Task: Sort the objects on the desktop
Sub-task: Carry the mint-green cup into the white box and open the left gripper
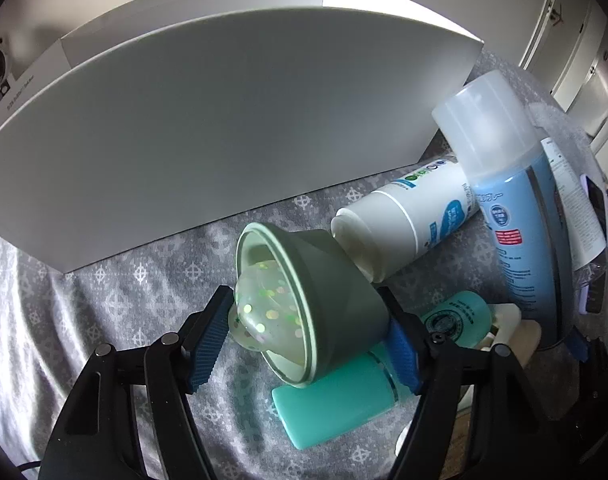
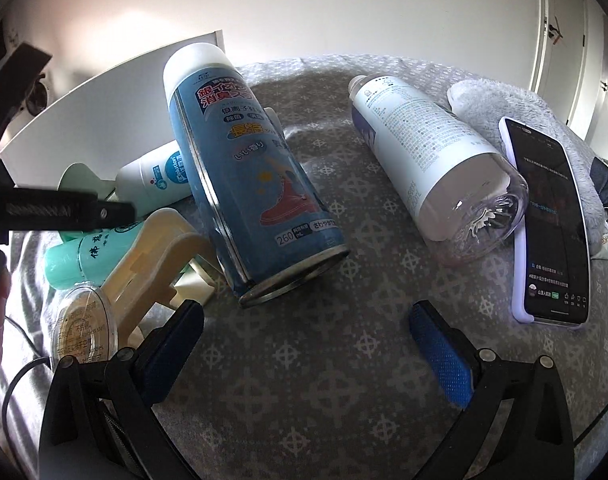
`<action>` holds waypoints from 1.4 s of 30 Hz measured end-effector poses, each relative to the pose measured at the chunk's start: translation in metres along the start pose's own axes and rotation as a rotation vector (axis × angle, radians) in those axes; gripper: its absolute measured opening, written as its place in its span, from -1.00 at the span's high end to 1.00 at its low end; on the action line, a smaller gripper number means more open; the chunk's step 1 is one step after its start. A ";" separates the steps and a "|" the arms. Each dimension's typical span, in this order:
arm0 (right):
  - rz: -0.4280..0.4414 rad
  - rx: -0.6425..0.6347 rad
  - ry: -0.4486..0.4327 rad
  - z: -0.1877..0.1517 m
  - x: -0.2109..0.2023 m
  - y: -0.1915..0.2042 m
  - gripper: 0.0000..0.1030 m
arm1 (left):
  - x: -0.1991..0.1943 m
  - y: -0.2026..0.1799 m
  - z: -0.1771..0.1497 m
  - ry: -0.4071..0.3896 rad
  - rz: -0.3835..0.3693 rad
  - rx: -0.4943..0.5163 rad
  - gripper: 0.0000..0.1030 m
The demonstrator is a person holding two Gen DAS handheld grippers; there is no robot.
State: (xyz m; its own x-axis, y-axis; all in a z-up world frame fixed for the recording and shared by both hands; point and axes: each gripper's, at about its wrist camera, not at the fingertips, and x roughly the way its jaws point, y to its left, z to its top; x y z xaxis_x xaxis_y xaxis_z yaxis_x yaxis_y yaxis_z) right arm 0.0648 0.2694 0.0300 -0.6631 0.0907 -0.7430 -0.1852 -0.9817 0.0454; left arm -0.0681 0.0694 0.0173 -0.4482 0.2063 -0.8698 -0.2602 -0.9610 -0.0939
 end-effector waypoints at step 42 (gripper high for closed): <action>-0.015 -0.010 0.006 0.006 0.012 -0.005 -1.00 | -0.005 -0.007 0.167 -0.180 0.107 0.043 -0.33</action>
State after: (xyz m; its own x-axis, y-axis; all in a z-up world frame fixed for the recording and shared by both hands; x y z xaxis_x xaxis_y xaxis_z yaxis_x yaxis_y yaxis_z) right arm 0.0529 0.2769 0.0247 -0.6561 0.1044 -0.7474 -0.1875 -0.9819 0.0274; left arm -0.2068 0.1056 0.1035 -0.6200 0.1373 -0.7725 -0.2377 -0.9712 0.0182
